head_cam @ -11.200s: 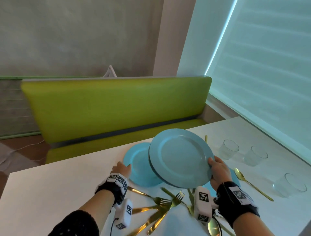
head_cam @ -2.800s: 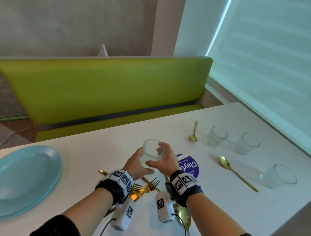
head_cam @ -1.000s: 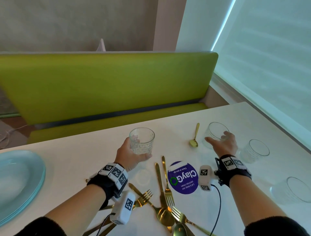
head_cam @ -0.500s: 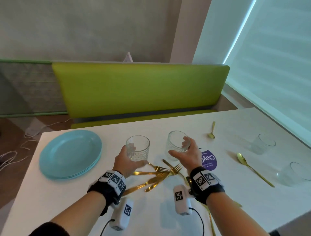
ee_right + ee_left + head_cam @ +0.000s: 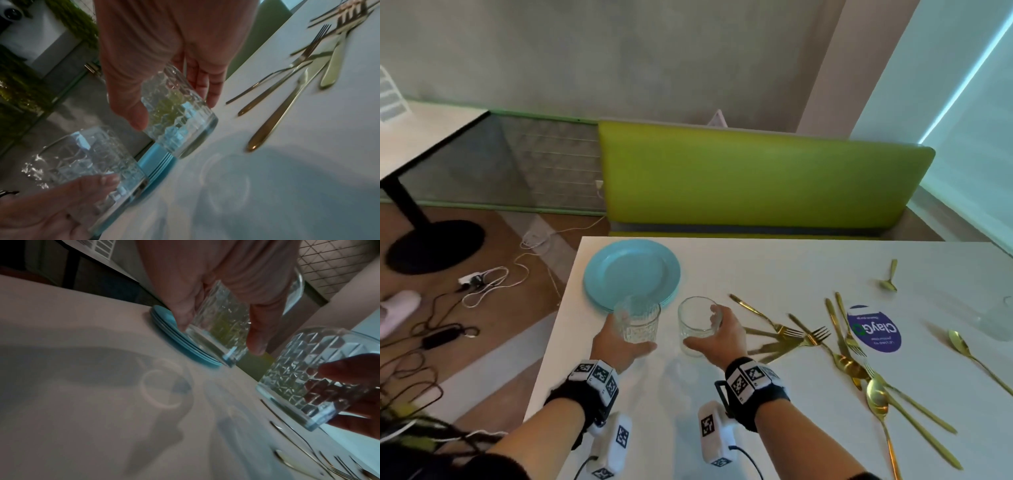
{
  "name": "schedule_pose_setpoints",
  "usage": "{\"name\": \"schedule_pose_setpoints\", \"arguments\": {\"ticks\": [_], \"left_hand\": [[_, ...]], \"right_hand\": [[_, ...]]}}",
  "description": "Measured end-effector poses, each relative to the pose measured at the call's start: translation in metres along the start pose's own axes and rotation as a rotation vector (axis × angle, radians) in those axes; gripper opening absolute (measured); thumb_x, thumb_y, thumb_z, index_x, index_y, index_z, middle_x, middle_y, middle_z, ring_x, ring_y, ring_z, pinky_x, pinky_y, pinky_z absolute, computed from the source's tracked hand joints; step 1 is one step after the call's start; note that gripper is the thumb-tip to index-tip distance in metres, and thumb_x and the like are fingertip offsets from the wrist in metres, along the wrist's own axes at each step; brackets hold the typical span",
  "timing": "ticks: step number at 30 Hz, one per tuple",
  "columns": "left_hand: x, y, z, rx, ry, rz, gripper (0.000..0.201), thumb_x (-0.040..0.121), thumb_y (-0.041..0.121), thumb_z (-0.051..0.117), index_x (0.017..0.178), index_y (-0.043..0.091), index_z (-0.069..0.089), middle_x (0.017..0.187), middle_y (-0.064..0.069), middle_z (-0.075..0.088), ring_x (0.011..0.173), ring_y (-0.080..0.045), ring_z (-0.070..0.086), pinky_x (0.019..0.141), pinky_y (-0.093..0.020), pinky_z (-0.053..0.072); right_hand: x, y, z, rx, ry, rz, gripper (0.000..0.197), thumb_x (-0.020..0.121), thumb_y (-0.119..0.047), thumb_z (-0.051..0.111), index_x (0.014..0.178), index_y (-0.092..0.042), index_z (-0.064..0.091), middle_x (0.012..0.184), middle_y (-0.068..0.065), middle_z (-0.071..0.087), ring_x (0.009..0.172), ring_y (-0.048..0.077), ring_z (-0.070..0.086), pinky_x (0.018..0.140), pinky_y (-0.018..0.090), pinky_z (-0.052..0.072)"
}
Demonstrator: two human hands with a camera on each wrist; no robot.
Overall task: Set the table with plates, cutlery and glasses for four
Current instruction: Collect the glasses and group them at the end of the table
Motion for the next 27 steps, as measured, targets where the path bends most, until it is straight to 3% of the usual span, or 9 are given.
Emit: {"name": "schedule_pose_setpoints", "arguments": {"ticks": [2,4,7,12,20,24,27], "left_hand": [[0.003,-0.011,-0.012,0.002,0.037,-0.022,0.09,0.052,0.02,0.091,0.13,0.014,0.046,0.129,-0.009,0.059,0.12,-0.028,0.055,0.101,-0.034,0.043],[0.006,-0.017,-0.02,0.021,0.069,-0.004,0.092,0.046,0.023,0.091,0.126,0.012,0.05,0.127,-0.01,0.059,0.12,-0.028,0.055,0.101,-0.038,0.044],[0.008,-0.023,-0.029,0.083,0.107,-0.009,0.087,0.049,0.017,0.091,0.126,0.005,0.052,0.127,-0.011,0.057,0.119,-0.028,0.053,0.1,-0.036,0.044],[0.015,-0.034,-0.035,0.138,0.092,-0.042,0.092,0.051,0.021,0.09,0.131,0.01,0.048,0.132,-0.014,0.052,0.123,-0.031,0.05,0.102,-0.038,0.043],[0.026,-0.034,-0.035,0.2,0.056,-0.041,0.088,0.052,0.022,0.089,0.13,0.011,0.049,0.129,-0.012,0.056,0.12,-0.03,0.054,0.098,-0.035,0.045],[0.034,-0.038,-0.032,0.2,0.072,-0.009,0.083,0.052,0.016,0.089,0.126,0.007,0.052,0.126,-0.014,0.058,0.12,-0.031,0.054,0.1,-0.033,0.041],[0.038,-0.041,-0.032,0.174,0.099,-0.042,0.068,0.054,0.012,0.086,0.115,0.01,0.057,0.115,-0.009,0.063,0.11,-0.028,0.059,0.092,-0.031,0.045]], "right_hand": [[-0.001,-0.006,0.017,-0.003,-0.022,-0.001,0.084,0.058,-0.024,0.085,0.132,-0.014,0.046,0.126,0.004,0.057,0.114,0.016,0.055,0.091,0.019,0.042],[-0.001,-0.01,0.031,-0.005,-0.047,0.001,0.083,0.059,-0.025,0.085,0.131,-0.014,0.046,0.125,0.003,0.057,0.114,0.015,0.055,0.09,0.018,0.041],[-0.001,-0.016,0.047,-0.029,-0.076,-0.011,0.083,0.06,-0.026,0.084,0.132,-0.016,0.045,0.125,0.002,0.058,0.115,0.015,0.055,0.089,0.015,0.039],[0.001,-0.02,0.063,-0.052,-0.105,-0.025,0.083,0.061,-0.026,0.084,0.133,-0.016,0.044,0.126,0.0,0.057,0.115,0.014,0.054,0.086,0.012,0.036],[0.007,-0.021,0.076,-0.047,-0.13,-0.03,0.084,0.06,-0.024,0.085,0.133,-0.017,0.044,0.126,0.0,0.057,0.116,0.015,0.054,0.093,0.017,0.04],[0.011,-0.022,0.081,-0.044,-0.144,-0.028,0.082,0.061,-0.024,0.084,0.132,-0.019,0.044,0.125,-0.001,0.058,0.116,0.015,0.054,0.09,0.015,0.039],[0.013,-0.024,0.085,-0.033,-0.154,-0.026,0.081,0.061,-0.022,0.084,0.131,-0.02,0.044,0.125,-0.002,0.058,0.115,0.015,0.054,0.088,0.015,0.038]]}}
Point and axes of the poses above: each hand's wrist, its own x-axis towards the middle knuckle, its own z-axis out of the palm, y = z × x, the point moved 3 cm from there along x, towards the middle knuckle
